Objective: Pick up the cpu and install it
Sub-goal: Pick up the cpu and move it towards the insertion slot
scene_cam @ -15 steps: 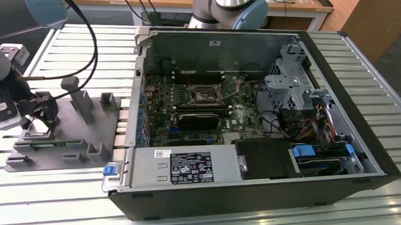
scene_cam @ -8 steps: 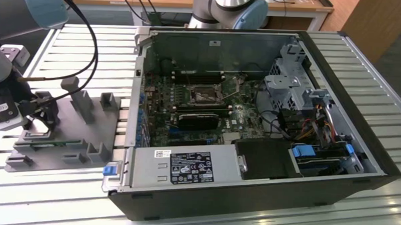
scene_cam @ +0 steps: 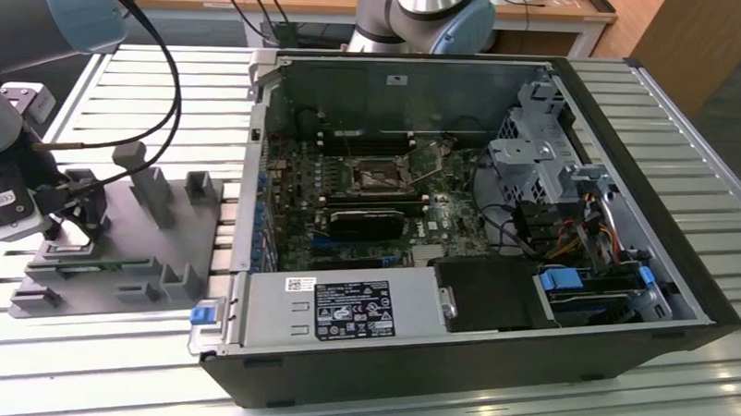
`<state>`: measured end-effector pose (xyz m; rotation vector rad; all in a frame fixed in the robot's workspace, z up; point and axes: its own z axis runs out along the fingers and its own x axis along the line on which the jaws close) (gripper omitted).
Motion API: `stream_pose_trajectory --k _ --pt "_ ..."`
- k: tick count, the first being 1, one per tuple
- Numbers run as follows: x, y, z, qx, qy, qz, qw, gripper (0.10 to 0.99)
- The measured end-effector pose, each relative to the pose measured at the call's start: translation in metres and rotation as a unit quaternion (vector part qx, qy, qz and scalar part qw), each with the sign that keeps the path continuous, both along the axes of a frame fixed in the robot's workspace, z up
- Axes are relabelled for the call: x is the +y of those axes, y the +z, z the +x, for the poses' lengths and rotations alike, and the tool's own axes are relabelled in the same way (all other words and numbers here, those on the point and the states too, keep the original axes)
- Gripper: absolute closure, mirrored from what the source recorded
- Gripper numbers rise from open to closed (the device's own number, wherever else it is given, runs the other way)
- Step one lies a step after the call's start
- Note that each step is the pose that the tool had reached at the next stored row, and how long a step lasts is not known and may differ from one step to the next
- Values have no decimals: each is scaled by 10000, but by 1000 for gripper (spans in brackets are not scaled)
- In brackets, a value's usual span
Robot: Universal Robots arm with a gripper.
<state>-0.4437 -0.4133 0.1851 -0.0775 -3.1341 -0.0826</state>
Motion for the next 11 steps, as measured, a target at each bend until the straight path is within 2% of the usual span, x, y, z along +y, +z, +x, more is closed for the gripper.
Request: stream_pose_trajectory --k 3,4,11 --pt "0 0 0 -1 0 0 10000 533" --pt "0 2 0 -3 1 0 10000 471" --pt "0 4 -11 -23 113 0 9999 471"
